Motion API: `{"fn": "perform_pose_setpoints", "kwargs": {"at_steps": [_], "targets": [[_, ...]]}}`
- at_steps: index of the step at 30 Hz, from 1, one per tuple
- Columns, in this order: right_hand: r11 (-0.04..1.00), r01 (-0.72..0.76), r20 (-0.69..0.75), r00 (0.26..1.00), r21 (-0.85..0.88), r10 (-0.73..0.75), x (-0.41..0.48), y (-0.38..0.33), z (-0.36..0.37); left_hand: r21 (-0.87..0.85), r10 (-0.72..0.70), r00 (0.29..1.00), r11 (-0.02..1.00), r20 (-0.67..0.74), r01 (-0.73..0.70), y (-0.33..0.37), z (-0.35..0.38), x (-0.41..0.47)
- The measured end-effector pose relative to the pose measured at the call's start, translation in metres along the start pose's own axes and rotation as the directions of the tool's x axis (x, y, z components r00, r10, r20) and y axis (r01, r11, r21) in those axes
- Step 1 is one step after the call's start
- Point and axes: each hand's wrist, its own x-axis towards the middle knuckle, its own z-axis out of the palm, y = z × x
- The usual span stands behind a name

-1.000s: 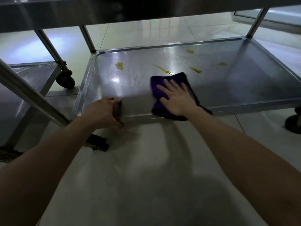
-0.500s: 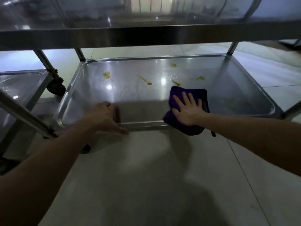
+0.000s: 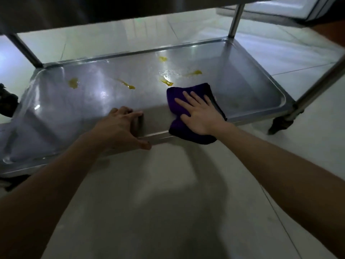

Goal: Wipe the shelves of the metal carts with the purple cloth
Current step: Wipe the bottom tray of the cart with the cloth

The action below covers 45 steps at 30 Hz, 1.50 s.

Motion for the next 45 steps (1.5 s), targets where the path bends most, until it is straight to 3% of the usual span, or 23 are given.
{"fn": "perform_pose_setpoints", "kwargs": {"at_steps": [5, 9, 12, 17, 20, 23, 26, 31, 34, 37, 41, 45], "targets": [[0.94, -0.335, -0.056, 0.942, -0.068, 0.331, -0.036, 0.135, -0.032, 0.011, 0.038, 0.999, 0.999, -0.019, -0.038, 0.007, -0.001, -0.002], [0.886, -0.463, -0.047, 0.885, -0.006, 0.462, -0.036, 0.145, -0.036, 0.026, 0.054, 0.999, 0.998, 0.0, -0.054, 0.01, -0.002, -0.002], [0.926, -0.376, -0.068, 0.925, -0.02, 0.374, -0.009, 0.081, -0.024, 0.03, 0.047, 0.999, 0.998, 0.023, -0.048, 0.01, -0.003, -0.002], [0.998, 0.022, -0.008, 1.0, -0.052, -0.022, 0.036, -0.066, 0.0, 0.044, 0.021, 0.999, 0.999, 0.037, -0.023, 0.006, -0.005, 0.0], [0.995, 0.092, -0.021, 0.995, -0.031, -0.093, 0.035, -0.081, 0.003, 0.048, 0.018, 0.999, 0.999, 0.048, -0.02, 0.002, -0.006, 0.0], [0.998, 0.055, -0.06, 0.997, -0.014, -0.056, 0.031, -0.046, -0.005, 0.037, 0.02, 0.999, 0.999, 0.039, -0.021, -0.001, -0.005, 0.0], [0.995, -0.096, -0.102, 0.99, -0.001, 0.096, 0.022, 0.023, -0.017, 0.031, 0.024, 0.999, 0.999, 0.023, -0.025, -0.003, -0.004, 0.001], [0.914, -0.4, -0.153, 0.902, 0.062, 0.405, -0.017, 0.16, -0.041, 0.06, 0.044, 0.999, 0.997, 0.006, -0.045, -0.006, -0.002, 0.003], [0.884, -0.46, -0.164, 0.869, 0.081, 0.467, -0.02, 0.172, -0.044, 0.081, 0.055, 0.998, 0.995, -0.024, -0.053, -0.005, 0.001, 0.002], [0.912, -0.406, -0.193, 0.891, 0.063, 0.41, -0.011, 0.131, -0.038, 0.111, 0.054, 0.998, 0.993, -0.024, -0.051, -0.003, 0.001, -0.002], [0.991, -0.125, -0.152, 0.981, -0.045, 0.117, 0.003, 0.024, -0.017, 0.097, -0.011, 1.0, 0.995, 0.015, 0.009, 0.011, -0.009, -0.002], [0.997, 0.074, -0.075, 0.994, -0.011, -0.075, 0.006, -0.037, -0.002, 0.223, -0.025, 0.996, 0.975, 0.081, 0.007, 0.05, -0.02, 0.014]]}}
